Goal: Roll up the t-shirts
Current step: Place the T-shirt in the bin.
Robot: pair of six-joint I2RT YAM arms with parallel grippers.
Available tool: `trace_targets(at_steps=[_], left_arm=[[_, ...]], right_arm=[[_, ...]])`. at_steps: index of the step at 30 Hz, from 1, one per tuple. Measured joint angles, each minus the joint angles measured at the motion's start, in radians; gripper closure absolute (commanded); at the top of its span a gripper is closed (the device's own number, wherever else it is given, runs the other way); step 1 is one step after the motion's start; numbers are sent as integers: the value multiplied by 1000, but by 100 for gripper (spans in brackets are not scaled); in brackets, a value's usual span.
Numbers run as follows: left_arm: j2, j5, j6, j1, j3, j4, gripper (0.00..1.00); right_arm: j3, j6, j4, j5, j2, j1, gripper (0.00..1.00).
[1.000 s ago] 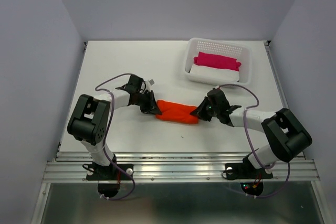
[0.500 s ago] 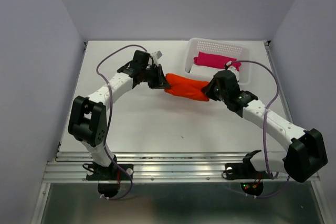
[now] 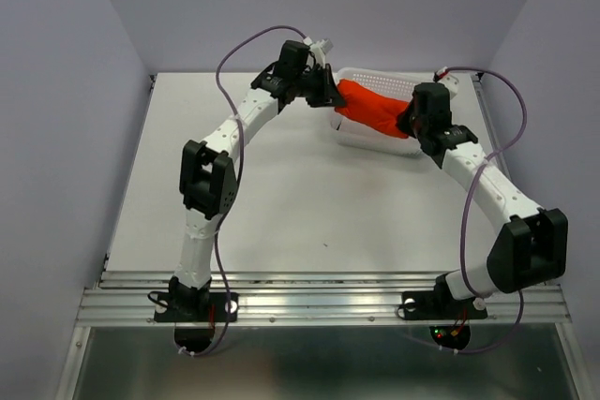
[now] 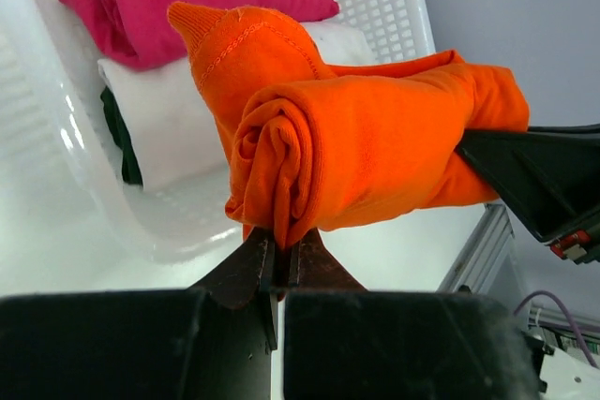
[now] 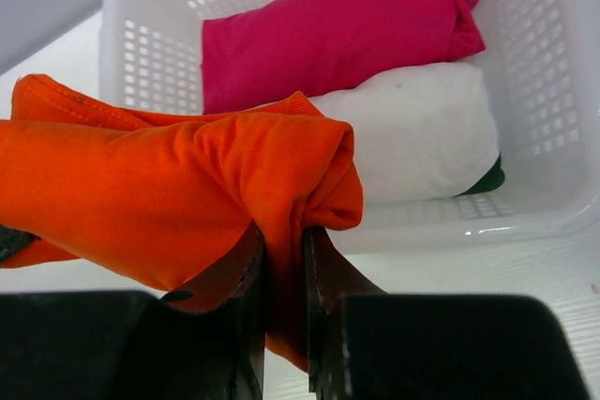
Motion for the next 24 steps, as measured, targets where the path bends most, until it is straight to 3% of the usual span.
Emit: trace_targets(at_steps=[4, 9, 24], left_arm=[[150, 0, 3, -14, 144, -22, 100], [248, -5, 2, -35, 209, -17, 100], [338, -8, -9, -66, 256, 8, 100]], right_arm=[[8, -30, 2, 8, 52, -39, 99], [18, -56, 4, 4, 125, -80, 99], [26, -93, 24, -73, 240, -182, 99]])
